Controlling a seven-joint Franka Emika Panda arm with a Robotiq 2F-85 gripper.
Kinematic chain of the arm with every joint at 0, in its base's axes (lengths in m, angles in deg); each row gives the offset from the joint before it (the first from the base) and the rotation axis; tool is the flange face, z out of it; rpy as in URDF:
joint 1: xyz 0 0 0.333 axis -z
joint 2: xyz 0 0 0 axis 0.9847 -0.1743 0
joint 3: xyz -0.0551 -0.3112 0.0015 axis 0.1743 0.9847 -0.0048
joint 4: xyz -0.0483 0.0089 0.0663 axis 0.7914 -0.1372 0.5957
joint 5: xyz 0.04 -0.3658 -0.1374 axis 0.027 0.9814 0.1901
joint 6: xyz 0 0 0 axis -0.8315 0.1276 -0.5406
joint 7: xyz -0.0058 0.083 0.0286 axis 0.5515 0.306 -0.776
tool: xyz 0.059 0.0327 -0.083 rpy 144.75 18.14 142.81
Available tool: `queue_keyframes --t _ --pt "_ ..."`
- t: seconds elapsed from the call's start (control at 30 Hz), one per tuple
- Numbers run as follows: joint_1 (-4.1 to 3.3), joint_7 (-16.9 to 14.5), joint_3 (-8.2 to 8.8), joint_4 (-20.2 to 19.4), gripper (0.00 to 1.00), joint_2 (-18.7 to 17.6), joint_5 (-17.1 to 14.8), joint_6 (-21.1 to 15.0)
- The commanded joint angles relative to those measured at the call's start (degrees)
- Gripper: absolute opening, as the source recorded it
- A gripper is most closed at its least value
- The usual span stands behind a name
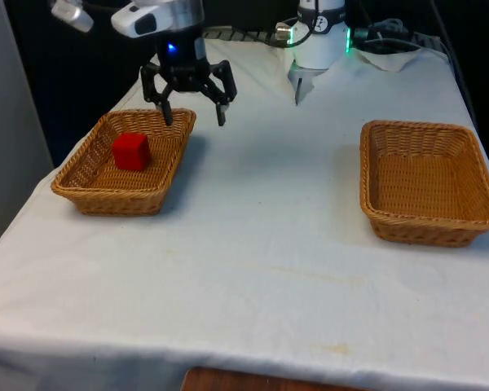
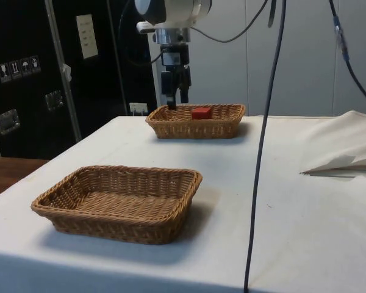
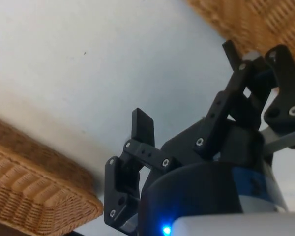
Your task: Pick up the red cube and place it into the right basket.
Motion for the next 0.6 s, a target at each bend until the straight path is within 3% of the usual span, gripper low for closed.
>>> queue_keyframes --t 0.0,0.1,0.13,0.17,0.23,0.4,0.43,0.47,0.57 --pt "-1.20 0.69 0.23 -1.03 1.00 0.86 0.52 -1.20" --pt "-1.43 1.43 -0.63 -1.66 1.00 1.83 1.26 -1.72" --pt "-0.46 0.97 -1.15 -0.92 1.00 1.49 0.97 -0.74" --pt "-1.49 1.66 -0.92 -1.89 1.00 2.18 1.49 -1.89" --pt "-1.66 2.06 -1.49 -2.35 1.00 2.81 1.89 -2.29" --pt "-1.60 3.04 -3.55 -3.61 1.00 4.53 3.21 -3.32" --pt "-0.74 2.64 -4.07 -2.98 1.00 4.24 2.92 -2.41" --pt "-1.60 3.21 -3.90 -3.84 1.00 4.76 3.38 -3.50" --pt "-1.55 3.32 -5.16 -4.53 1.00 5.56 3.67 -3.95"
